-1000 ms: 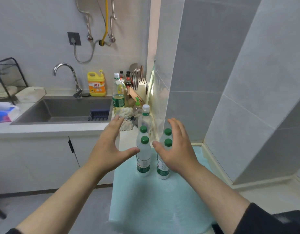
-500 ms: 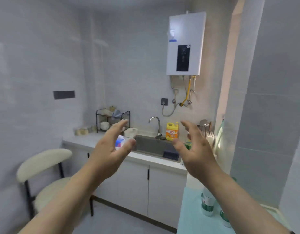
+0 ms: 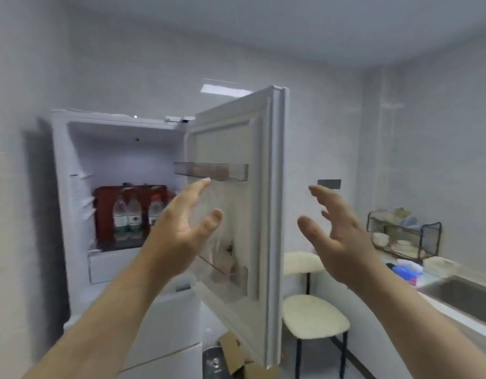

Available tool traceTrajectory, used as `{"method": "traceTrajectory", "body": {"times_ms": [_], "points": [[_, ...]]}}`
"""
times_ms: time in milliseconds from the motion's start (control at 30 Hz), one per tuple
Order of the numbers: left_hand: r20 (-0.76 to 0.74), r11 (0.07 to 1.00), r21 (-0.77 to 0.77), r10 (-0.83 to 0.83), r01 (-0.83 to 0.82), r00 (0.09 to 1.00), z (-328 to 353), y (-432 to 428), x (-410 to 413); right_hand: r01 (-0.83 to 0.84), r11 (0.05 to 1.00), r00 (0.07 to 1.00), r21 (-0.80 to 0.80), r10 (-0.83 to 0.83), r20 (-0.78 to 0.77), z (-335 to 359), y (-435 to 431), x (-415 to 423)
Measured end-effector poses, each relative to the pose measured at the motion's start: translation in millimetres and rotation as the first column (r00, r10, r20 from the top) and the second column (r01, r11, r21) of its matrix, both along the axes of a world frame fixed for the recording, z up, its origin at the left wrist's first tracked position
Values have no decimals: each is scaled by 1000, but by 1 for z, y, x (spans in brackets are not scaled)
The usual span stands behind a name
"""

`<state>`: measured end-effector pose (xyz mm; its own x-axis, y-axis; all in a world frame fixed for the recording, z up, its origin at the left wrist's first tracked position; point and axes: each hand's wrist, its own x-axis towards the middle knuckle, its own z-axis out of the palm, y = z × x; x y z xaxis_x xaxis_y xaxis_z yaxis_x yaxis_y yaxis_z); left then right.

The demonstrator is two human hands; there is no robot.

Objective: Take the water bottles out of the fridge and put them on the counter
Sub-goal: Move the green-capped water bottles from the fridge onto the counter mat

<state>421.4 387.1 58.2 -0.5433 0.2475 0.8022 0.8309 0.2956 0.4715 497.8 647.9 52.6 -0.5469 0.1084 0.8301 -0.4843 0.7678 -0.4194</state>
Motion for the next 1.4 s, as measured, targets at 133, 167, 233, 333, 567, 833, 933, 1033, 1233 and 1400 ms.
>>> {"method": "traceTrajectory", "body": {"times_ms": [133,167,233,333,567,833,933,1033,1233,1400], "points": [[30,983,53,174,-175,984,-1,-99,-16,-138,989,990,45,138,4,8,-90,-55],[29,975,59,214,-215,976,-1,-123,-21,-168,984,986,54,168,6,9,-113,-70],[26,959,61,276,-278,961,1,-162,-34,-220,974,976,59,219,13,8,-156,-97],[28,940,79,332,-333,943,3,-216,-65,-289,956,957,55,287,37,8,-221,-143],[63,925,62,372,-376,926,1,-287,-157,-358,934,931,13,355,88,10,-317,-240],[132,912,49,399,-408,907,-17,-310,-257,-370,929,919,-7,367,146,0,-363,-350],[134,902,58,418,-428,899,-19,-313,-298,-384,923,910,-18,382,161,-7,-372,-402],[136,896,63,429,-440,893,-23,-311,-345,-391,919,904,-55,395,166,-13,-379,-461],[215,864,140,450,-484,867,-26,-303,-450,-414,889,877,-197,447,175,-21,-392,-579],[288,837,139,478,-530,830,-48,-304,-533,-376,863,843,-336,470,262,-47,-402,-656]]}}
